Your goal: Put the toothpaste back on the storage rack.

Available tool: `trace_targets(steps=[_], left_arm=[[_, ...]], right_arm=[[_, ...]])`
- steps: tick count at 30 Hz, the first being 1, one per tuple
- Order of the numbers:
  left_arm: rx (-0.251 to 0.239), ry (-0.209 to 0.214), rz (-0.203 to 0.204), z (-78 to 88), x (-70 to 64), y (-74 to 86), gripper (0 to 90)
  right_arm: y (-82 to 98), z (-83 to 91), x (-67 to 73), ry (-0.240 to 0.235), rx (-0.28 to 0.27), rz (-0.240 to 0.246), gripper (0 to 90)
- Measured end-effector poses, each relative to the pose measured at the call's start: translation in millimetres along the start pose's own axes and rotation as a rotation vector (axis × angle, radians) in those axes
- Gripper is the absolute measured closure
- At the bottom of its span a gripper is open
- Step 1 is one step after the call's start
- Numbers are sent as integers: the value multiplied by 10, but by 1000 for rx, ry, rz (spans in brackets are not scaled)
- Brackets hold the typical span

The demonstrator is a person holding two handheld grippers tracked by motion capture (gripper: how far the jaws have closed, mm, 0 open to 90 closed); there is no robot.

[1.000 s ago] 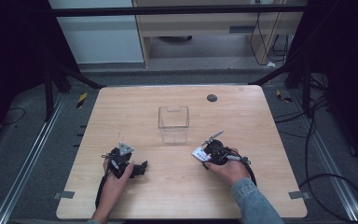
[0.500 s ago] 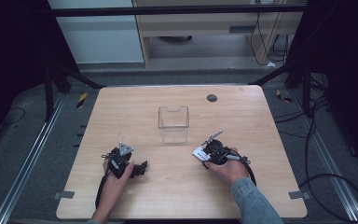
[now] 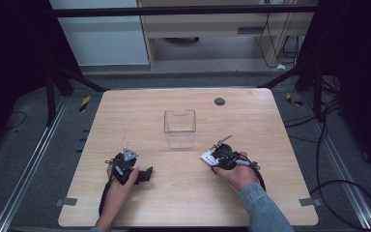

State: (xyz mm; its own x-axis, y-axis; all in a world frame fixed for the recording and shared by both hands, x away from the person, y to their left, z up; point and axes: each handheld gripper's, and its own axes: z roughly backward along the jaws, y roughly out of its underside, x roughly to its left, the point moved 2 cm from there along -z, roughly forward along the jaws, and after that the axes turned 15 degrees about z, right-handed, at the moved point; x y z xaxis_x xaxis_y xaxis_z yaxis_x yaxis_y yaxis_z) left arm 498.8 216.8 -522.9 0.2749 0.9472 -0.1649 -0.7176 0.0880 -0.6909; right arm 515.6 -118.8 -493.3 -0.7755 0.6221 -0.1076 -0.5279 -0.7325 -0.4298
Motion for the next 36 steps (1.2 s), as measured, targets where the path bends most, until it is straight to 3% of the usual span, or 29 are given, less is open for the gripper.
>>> trace_targets(steps=[25,36], left_arm=[[-1,2,-2,-4,-2,-3,0],[-1,1,-1,-4,-2,-3,0]], right_arm=[[-2,76,-7,12,1,-25,747],[-29,251,-9,37,-66,-36,765]])
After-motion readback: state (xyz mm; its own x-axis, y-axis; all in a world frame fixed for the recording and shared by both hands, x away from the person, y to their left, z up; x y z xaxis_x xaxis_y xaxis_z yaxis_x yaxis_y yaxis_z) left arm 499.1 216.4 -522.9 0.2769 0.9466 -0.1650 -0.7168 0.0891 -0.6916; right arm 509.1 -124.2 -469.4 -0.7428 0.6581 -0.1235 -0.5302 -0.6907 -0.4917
